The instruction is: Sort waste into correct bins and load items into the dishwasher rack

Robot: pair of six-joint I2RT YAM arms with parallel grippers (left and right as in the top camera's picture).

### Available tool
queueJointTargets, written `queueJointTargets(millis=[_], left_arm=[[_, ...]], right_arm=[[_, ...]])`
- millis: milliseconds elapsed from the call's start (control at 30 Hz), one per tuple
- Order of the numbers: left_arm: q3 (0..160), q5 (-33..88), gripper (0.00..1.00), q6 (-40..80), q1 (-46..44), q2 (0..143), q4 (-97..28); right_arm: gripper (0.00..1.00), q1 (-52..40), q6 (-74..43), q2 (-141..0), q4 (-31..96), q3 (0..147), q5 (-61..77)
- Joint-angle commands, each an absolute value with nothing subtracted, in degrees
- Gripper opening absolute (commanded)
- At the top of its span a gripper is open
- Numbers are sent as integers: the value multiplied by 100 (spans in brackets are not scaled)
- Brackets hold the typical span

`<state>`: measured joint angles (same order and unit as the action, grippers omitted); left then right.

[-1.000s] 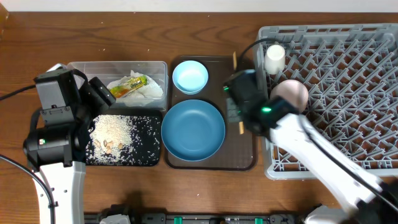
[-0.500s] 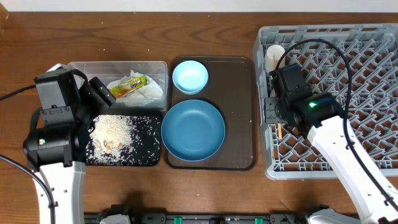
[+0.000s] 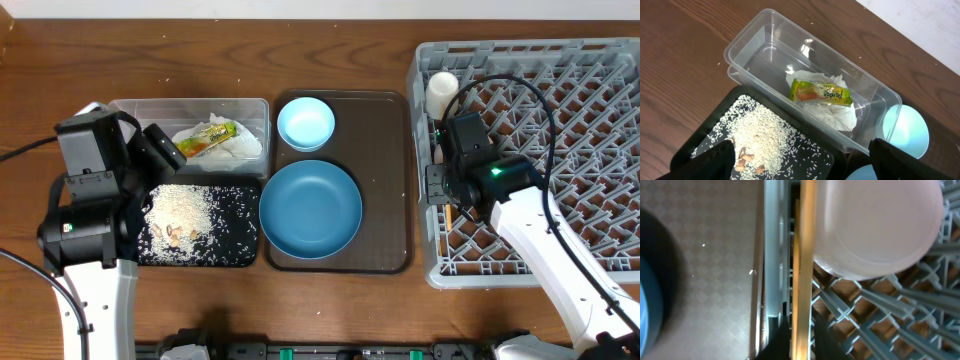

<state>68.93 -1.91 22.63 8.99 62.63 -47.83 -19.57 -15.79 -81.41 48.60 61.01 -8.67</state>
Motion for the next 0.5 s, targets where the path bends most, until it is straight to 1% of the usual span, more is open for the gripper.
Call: queueJointTargets(millis=[0,167,233,400,467], left_arm=[[6956,-261,88,2231,930,6287,-4799],[6956,-259,88,2231,930,6287,-4799],[6956,-259,88,2231,930,6287,-4799],[6956,-261,88,2231,930,6287,-4799],[6956,-261,88,2231,930,6287,-4799]], right_arm=[[22,-1935,-1538,-8171,4871,6088,-851],[22,-1946,-1538,-8171,4890,6088,-812],[21,-1964,-1538,-8171,4882,6088,-471],[20,-2086,-1363,-8171,4416,6095,2342],[22,-2333,-1256,-8171,4091,6095,2897]])
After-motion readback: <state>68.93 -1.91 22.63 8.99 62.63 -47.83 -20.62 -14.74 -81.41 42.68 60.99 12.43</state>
